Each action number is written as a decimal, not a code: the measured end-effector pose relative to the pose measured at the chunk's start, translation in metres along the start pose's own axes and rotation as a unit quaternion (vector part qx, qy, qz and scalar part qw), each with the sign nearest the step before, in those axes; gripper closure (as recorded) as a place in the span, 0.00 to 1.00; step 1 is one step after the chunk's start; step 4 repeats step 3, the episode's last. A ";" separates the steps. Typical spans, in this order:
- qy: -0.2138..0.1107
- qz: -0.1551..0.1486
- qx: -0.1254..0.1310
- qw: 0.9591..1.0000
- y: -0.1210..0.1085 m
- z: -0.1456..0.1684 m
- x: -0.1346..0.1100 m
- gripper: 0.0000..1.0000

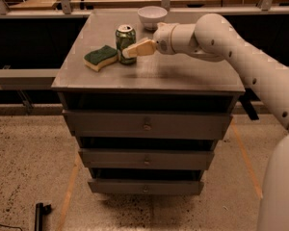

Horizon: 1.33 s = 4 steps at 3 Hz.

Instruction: Move green can near sponge

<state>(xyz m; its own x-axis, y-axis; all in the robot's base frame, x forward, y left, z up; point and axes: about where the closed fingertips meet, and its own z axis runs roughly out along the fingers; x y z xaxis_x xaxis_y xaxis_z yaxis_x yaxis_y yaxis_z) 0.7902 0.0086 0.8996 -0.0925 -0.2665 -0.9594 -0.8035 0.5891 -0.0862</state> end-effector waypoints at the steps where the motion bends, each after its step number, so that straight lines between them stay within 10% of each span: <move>1: 0.007 -0.018 0.091 0.996 -0.035 -0.051 -0.012 0.00; 2: 0.018 -0.041 0.189 0.981 -0.067 -0.107 -0.026 0.00; 4: 0.019 -0.045 0.226 0.973 -0.083 -0.130 -0.026 0.00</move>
Offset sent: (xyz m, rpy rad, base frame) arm -0.0236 -0.2025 0.1050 -0.2058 -0.2508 -0.6119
